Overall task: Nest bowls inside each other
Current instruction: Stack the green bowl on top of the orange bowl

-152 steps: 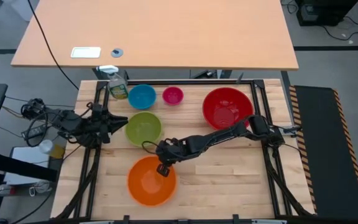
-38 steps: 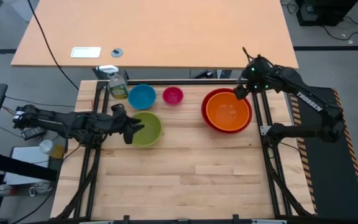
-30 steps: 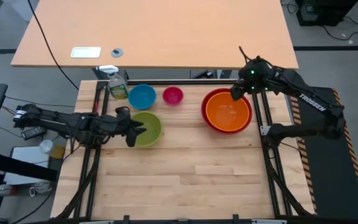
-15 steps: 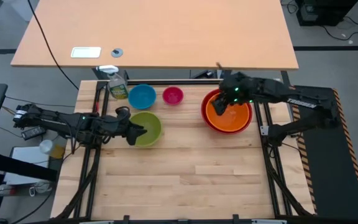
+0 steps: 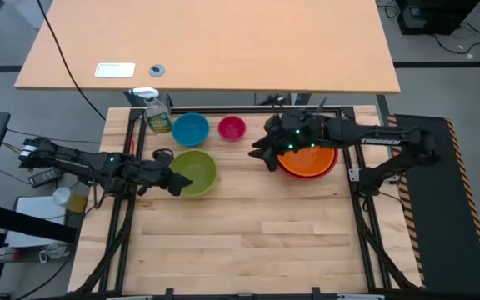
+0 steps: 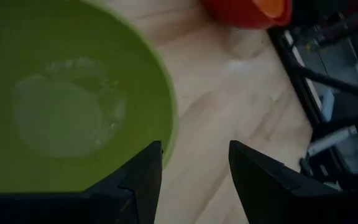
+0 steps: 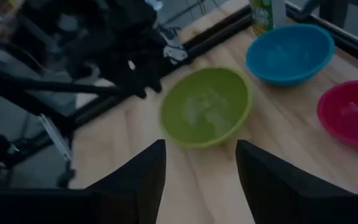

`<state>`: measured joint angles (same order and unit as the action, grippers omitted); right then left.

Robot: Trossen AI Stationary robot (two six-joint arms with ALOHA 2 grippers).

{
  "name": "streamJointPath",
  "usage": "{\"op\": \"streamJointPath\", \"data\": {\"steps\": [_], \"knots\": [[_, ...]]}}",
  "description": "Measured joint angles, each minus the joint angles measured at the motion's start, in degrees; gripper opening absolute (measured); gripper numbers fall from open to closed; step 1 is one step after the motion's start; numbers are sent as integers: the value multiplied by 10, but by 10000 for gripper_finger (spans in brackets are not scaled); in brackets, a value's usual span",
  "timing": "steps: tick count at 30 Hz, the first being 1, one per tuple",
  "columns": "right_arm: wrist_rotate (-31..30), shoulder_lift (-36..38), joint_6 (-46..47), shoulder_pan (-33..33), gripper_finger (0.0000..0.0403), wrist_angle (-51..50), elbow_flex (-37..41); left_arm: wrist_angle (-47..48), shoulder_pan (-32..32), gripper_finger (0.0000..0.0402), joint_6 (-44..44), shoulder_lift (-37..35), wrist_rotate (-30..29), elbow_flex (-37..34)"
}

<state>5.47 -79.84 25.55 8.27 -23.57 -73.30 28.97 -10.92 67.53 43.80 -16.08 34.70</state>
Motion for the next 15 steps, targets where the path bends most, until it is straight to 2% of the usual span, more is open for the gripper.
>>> {"op": "streamJointPath", "data": {"steps": [4,10,15], "knots": [[-28,-15,-20,-12,188,-5,0,17,0,188,35,1,-27,0],[-30,-34,-46,-24,176,-42,0,57,3,187,51,0,-63,0],[-26,-45,-76,-26,176,-50,0,184,30,187,53,3,-66,32]]}}
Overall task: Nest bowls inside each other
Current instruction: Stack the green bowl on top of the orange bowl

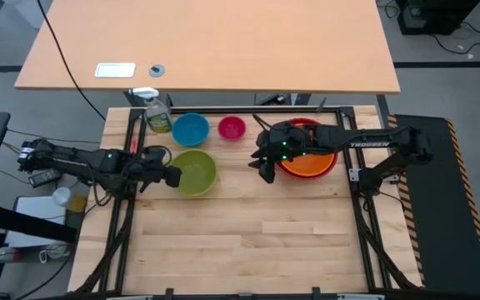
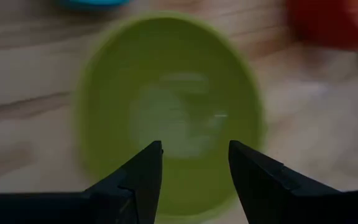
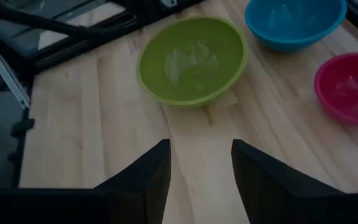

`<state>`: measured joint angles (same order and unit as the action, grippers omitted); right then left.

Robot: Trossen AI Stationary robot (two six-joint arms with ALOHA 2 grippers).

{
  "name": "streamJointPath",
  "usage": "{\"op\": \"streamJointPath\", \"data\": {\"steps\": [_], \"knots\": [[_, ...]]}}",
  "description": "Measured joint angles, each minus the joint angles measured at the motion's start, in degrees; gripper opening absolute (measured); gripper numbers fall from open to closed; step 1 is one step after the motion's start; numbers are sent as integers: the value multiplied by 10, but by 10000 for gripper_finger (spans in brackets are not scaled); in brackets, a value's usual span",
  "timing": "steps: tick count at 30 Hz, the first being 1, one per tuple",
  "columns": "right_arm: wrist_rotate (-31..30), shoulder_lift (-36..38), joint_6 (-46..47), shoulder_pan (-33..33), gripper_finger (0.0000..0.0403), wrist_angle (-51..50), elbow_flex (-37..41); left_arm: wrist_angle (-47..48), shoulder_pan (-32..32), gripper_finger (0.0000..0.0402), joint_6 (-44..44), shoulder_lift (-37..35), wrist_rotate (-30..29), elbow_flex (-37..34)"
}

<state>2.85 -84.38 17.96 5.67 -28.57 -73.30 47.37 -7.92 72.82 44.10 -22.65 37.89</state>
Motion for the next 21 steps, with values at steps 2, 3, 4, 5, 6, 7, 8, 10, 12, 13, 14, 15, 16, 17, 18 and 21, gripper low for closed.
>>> {"op": "streamJointPath", "data": {"steps": [2,3,4,5,6,7,8,10,12,13,14,15,16,17,18,21], "knots": [[-1,-6,-13,0,177,2,0,48,16,187,-5,1,0,12],[-1,-8,-15,0,177,1,0,57,24,187,-13,1,1,16],[-1,-10,-16,0,177,-1,0,62,33,187,-27,1,1,20],[-1,-13,-16,0,177,-1,0,65,42,187,-40,1,2,20],[-1,-14,-16,0,177,2,0,69,50,188,-52,1,2,21],[-1,-15,-13,0,177,2,-1,73,59,188,-65,1,5,21],[-2,-15,-12,0,177,0,-1,73,68,190,-78,2,13,21],[-3,-17,-7,0,177,0,-1,80,93,196,-99,2,41,21],[-4,-17,3,0,177,-3,-1,90,119,206,-113,5,73,21],[-4,-18,7,0,177,-5,-1,92,133,212,-123,6,88,21],[-5,-18,14,-1,177,-3,-1,96,145,218,-132,7,97,21],[-9,-18,19,-2,177,-3,-1,97,155,223,-143,10,104,21],[-15,-18,24,-4,177,-3,-1,96,165,228,-152,13,106,21],[-21,-18,27,-6,177,-3,-1,95,175,232,-162,17,106,21],[-26,-18,29,-8,177,-3,-1,95,185,235,-173,22,107,21],[-38,-18,35,-16,177,-1,-1,95,212,238,-203,43,119,21]]}}
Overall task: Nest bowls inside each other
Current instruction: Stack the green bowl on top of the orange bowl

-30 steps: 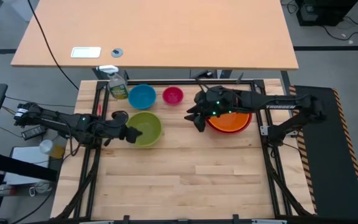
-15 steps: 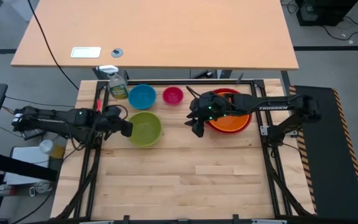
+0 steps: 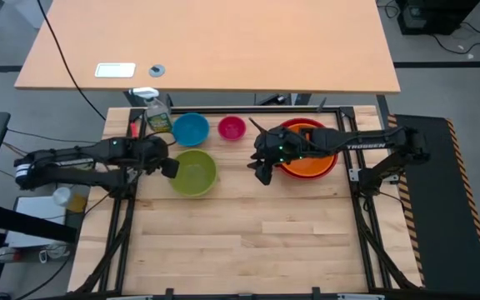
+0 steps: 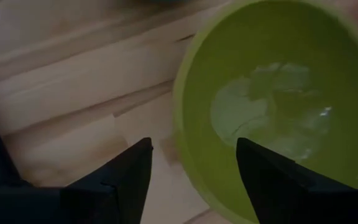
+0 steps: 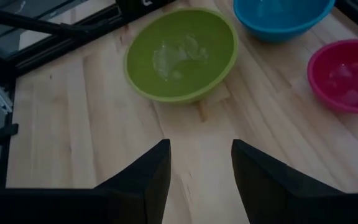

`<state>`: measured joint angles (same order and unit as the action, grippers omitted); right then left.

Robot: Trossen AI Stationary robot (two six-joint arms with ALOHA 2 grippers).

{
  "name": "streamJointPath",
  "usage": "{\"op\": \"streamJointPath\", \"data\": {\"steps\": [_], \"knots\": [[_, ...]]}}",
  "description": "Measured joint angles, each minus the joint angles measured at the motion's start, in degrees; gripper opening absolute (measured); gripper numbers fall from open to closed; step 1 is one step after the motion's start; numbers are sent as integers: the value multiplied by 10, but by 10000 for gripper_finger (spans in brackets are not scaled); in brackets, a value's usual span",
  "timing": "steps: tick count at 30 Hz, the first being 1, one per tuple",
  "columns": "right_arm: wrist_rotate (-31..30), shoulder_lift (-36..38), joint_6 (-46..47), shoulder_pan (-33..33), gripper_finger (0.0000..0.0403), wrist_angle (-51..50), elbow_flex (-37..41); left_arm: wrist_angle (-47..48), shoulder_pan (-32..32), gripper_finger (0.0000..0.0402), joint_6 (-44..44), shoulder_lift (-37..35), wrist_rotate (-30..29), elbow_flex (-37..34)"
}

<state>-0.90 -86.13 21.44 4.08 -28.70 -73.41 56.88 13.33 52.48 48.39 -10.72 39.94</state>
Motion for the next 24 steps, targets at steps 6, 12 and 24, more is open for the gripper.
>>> {"op": "streamJointPath", "data": {"steps": [6,12,24], "knots": [[-27,0,0,-14,177,7,0,-2,44,238,-45,61,19,0],[-27,0,15,-19,177,8,0,-46,77,227,-99,122,75,0],[-25,0,-3,-21,177,8,0,-67,94,161,-152,236,106,-1]]}}
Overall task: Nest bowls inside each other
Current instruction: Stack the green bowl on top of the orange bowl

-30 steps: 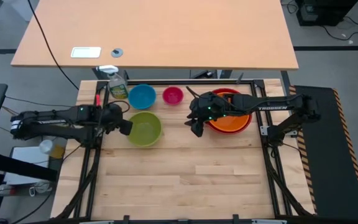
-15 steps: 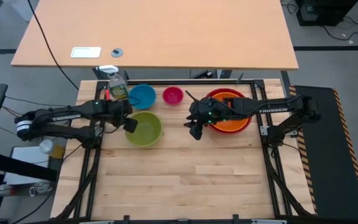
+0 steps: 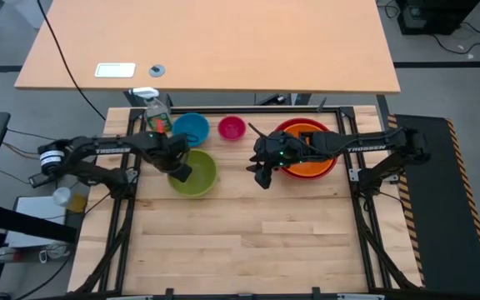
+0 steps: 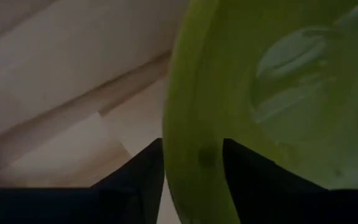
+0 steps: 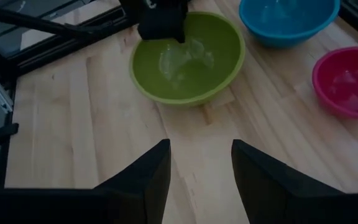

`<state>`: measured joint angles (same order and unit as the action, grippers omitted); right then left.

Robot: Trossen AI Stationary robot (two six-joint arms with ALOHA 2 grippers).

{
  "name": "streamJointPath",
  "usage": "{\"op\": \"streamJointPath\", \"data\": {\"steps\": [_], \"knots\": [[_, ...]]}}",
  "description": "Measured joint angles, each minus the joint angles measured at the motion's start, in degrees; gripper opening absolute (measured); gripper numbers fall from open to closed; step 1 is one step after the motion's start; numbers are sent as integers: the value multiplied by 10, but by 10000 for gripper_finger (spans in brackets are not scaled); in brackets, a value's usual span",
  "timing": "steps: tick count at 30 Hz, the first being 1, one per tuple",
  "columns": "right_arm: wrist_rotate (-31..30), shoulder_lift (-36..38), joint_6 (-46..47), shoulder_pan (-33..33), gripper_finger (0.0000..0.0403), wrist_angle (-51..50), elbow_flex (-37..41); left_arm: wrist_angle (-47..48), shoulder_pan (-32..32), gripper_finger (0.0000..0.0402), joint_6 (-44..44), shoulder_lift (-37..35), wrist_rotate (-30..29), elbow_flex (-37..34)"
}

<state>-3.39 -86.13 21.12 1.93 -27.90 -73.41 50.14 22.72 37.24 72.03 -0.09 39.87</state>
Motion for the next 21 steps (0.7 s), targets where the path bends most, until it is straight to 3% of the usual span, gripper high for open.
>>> {"op": "streamJointPath", "data": {"steps": [10,15,21], "knots": [[12,11,6,3,177,-40,0,-63,-5,14,7,8,53,3],[21,9,17,10,176,-42,0,-103,-5,12,45,2,35,2],[-23,-25,39,-1,176,-36,-1,-181,-32,8,102,0,12,-1]]}}
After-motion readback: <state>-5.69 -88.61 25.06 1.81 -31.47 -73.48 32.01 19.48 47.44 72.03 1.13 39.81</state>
